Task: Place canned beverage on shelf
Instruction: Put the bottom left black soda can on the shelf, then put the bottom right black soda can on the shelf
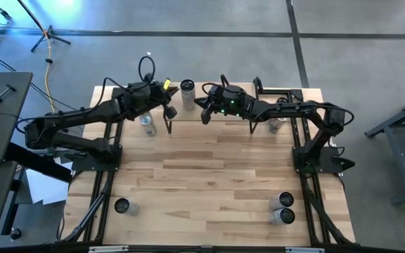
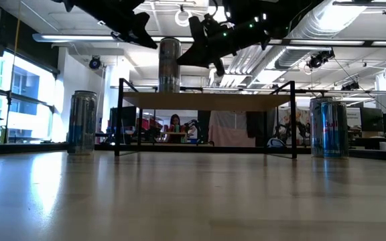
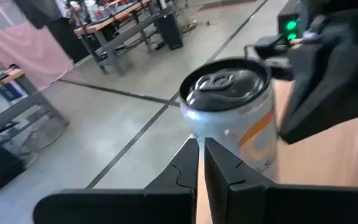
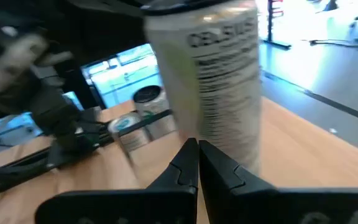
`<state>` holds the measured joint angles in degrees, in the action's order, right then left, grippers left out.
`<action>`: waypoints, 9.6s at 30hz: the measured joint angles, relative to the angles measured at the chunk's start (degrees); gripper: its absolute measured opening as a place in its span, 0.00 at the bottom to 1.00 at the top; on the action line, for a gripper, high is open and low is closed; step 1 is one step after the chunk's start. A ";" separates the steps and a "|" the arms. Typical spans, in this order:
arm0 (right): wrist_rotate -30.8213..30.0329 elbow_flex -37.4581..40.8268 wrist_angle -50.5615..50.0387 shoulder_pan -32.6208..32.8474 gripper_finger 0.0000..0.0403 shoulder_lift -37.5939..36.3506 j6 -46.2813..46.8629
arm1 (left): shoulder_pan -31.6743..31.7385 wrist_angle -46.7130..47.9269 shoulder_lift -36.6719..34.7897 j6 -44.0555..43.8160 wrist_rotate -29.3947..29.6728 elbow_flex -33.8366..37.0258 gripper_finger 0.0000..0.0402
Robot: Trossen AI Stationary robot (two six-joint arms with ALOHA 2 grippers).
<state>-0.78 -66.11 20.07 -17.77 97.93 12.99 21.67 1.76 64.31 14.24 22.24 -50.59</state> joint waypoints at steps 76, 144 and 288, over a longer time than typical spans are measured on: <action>-4.72 -7.59 6.21 -1.72 0.00 7.34 -0.40 | -15.57 1.88 -17.77 -9.57 8.55 0.02 0.00; -5.35 -13.97 -4.11 -4.08 0.00 12.44 -1.17 | -15.89 1.34 -17.73 -13.64 8.41 0.02 0.00; 31.01 12.50 -25.19 27.93 0.76 -34.91 43.98 | -16.02 9.35 -16.85 -34.12 -15.67 0.02 0.00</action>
<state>30.24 -53.60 -5.13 10.16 63.02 56.98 5.65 11.11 47.46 -19.88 6.57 -50.57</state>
